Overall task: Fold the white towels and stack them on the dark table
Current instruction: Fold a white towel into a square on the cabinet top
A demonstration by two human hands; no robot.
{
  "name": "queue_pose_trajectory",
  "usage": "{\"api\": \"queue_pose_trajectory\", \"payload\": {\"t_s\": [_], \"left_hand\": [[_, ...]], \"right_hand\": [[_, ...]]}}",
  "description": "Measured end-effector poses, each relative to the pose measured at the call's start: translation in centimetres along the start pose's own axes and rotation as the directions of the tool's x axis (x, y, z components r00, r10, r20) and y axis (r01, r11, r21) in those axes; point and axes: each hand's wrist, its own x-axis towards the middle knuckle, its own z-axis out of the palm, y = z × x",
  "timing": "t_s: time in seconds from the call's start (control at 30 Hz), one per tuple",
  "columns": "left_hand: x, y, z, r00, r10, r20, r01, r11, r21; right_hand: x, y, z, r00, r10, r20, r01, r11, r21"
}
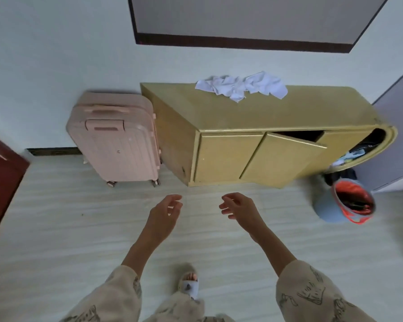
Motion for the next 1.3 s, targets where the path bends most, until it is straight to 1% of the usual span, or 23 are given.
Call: {"api": "queue_pose_trajectory", "payload": {"t_s": [0.1, 0.2, 0.3, 0.43, 0.53, 0.6, 0.67, 0.73, 0.8, 0.87, 0.93, 1.0, 1.07, 1.13, 1.2, 1.3], "left_hand": [[6.7, 3.0, 0.8, 0.998, 0.028, 0.055, -0.029, 0.999, 0.025], [11.5, 4.6, 1.8, 0.994, 0.038, 0.100, -0.043, 0.998, 0.055], [16.9, 5.4, 3.3, 0.991, -0.008, 0.134, -0.004, 0.996, 0.092], [24.9, 7.3, 5.7, 0.981, -0.021, 0.195, -0.007, 0.990, 0.141], [32.5, 9.5, 7.6, 0.985, -0.018, 0.169, -0.008, 0.989, 0.150], [37.5, 11.4, 9.0, 0.990, -0.048, 0.133, 0.026, 0.987, 0.158], [41.5, 13.1, 10.4, 0.987, -0.091, 0.136, 0.065, 0.980, 0.186], [45.6, 14.7, 11.9, 0.979, -0.129, 0.159, 0.088, 0.967, 0.239], [49.4, 16.1, 13.4, 0.972, -0.170, 0.163, 0.121, 0.954, 0.276], [53.0, 17.0, 14.7, 0.968, -0.206, 0.143, 0.160, 0.947, 0.280], [56.9, 17.7, 16.1, 0.969, -0.225, 0.107, 0.185, 0.938, 0.292], [60.5, 18.0, 17.5, 0.972, -0.217, 0.090, 0.177, 0.930, 0.322], [64.2, 18.2, 18.9, 0.979, -0.182, 0.091, 0.136, 0.918, 0.371], [67.6, 18.2, 20.0, 0.987, -0.133, 0.091, 0.084, 0.907, 0.412], [70.5, 17.8, 20.9, 0.994, -0.077, 0.077, 0.036, 0.901, 0.433], [73.8, 16.9, 22.0, 0.997, -0.062, 0.037, 0.040, 0.900, 0.435]], "right_hand": [[5.4, -1.9, -2.5, 0.999, 0.019, -0.049, -0.018, 0.999, 0.031], [10.0, -2.8, -4.0, 0.996, 0.060, -0.062, -0.056, 0.996, 0.066], [15.8, -3.7, -5.7, 0.994, 0.098, -0.044, -0.094, 0.992, 0.089], [25.3, -5.5, -9.5, 0.993, 0.099, -0.064, -0.092, 0.990, 0.103], [33.5, -7.2, -12.7, 0.994, 0.085, -0.075, -0.077, 0.992, 0.104], [39.1, -8.5, -15.1, 0.993, 0.095, -0.071, -0.088, 0.992, 0.096], [43.8, -9.4, -17.2, 0.991, 0.117, -0.070, -0.111, 0.991, 0.080], [48.7, -10.3, -19.2, 0.988, 0.123, -0.097, -0.123, 0.992, 0.004], [53.0, -10.7, -20.8, 0.988, 0.116, -0.099, -0.130, 0.980, -0.149], [56.7, -10.7, -21.8, 0.991, 0.113, -0.067, -0.128, 0.948, -0.291], [60.3, -9.8, -22.6, 0.990, 0.144, -0.012, -0.137, 0.910, -0.391], [63.1, -8.5, -23.0, 0.985, 0.168, 0.026, -0.130, 0.845, -0.519], [66.0, -7.5, -23.4, 0.985, 0.162, 0.063, -0.077, 0.732, -0.677], [68.2, -7.0, -23.7, 0.982, 0.159, 0.105, -0.016, 0.620, -0.784], [69.9, -6.7, -23.8, 0.974, 0.170, 0.148, 0.029, 0.555, -0.831], [71.1, -6.0, -23.5, 0.971, 0.172, 0.168, 0.061, 0.502, -0.863]]}}
